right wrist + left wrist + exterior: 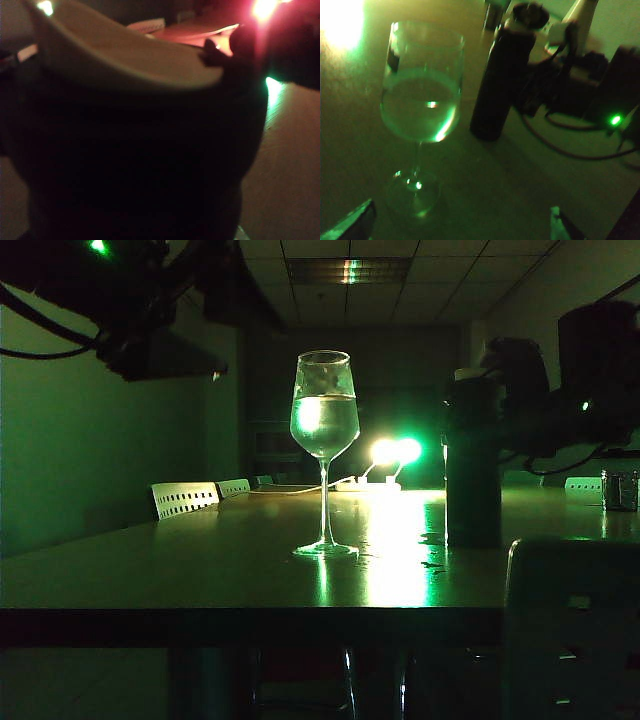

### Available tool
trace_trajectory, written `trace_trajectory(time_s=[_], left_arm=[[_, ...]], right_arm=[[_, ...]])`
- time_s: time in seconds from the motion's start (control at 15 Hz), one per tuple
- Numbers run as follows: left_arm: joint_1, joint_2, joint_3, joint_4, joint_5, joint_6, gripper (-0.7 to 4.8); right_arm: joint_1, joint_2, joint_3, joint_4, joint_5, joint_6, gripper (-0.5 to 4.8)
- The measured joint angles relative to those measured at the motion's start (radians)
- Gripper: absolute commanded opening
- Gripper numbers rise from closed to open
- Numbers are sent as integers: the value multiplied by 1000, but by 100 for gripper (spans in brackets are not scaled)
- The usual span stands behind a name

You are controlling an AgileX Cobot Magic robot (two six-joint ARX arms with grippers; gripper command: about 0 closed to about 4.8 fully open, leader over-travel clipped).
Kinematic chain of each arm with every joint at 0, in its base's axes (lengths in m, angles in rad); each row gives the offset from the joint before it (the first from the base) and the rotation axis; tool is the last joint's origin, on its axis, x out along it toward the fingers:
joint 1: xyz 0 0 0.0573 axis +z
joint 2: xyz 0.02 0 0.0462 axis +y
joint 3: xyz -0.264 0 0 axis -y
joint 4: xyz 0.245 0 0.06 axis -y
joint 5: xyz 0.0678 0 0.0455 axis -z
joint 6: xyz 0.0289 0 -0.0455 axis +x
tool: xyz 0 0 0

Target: Pick up the black thermos cup, pour some water from it into the stemmed glass, and then put the thermos cup back on the table.

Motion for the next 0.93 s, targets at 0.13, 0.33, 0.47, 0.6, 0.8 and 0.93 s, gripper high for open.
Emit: trace_trajectory(time_s=[0.13, 0.33, 0.47, 0.6, 0.8, 0.93], left_arm=[[0, 0, 0, -12, 0, 0, 479], [0, 0, 0, -17, 0, 0, 479], [0, 0, 0, -17, 0, 0, 479], [0, -2, 0, -17, 5, -26, 479], [-1, -27, 13, -16, 45, -81, 479], [0, -42, 46, -16, 45, -84, 479]], right_arm=[[3, -64, -6, -79, -29, 0, 90], [5, -192, -5, -111, -32, 0, 90], [5, -264, -4, -116, -32, 0, 90], [22, -339, -4, -161, -51, 0, 90], [89, -445, -4, -265, -83, 0, 95], [103, -459, -2, -291, -81, -39, 117]])
